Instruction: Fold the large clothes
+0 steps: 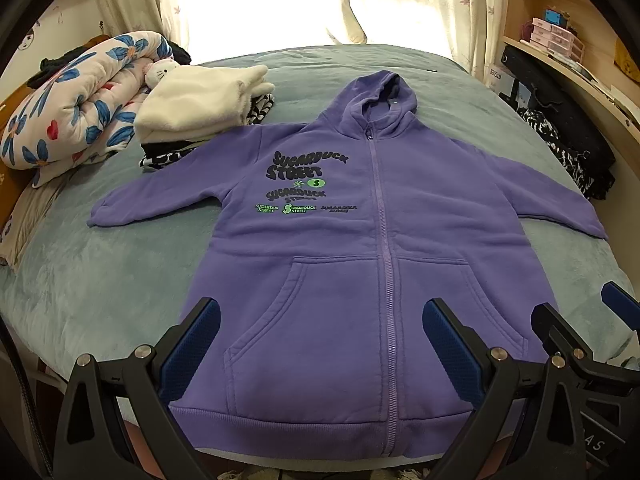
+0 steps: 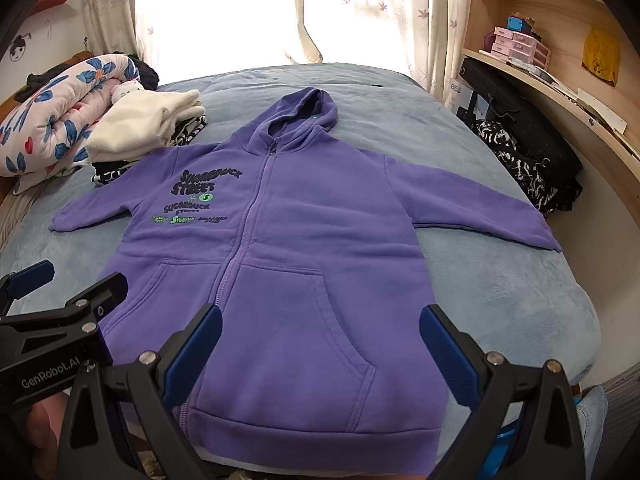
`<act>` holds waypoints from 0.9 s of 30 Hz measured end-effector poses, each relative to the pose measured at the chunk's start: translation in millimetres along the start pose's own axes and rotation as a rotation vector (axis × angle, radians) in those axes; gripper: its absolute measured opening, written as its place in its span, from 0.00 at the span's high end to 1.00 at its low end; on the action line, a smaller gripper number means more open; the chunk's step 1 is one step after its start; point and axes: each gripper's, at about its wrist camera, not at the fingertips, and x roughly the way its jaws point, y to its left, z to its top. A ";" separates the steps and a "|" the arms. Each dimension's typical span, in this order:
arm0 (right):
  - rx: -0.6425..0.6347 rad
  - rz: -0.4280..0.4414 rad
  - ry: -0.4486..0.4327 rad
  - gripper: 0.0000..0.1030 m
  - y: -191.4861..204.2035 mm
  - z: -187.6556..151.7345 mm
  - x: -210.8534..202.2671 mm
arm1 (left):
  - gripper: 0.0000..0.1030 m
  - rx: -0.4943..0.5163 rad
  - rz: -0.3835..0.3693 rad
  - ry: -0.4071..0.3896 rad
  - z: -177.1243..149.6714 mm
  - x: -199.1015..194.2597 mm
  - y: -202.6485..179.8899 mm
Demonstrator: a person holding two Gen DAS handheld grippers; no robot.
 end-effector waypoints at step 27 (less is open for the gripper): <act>0.002 0.002 0.008 0.03 2.7 -5.8 4.7 | 0.03 0.001 0.004 0.018 -4.0 3.4 5.5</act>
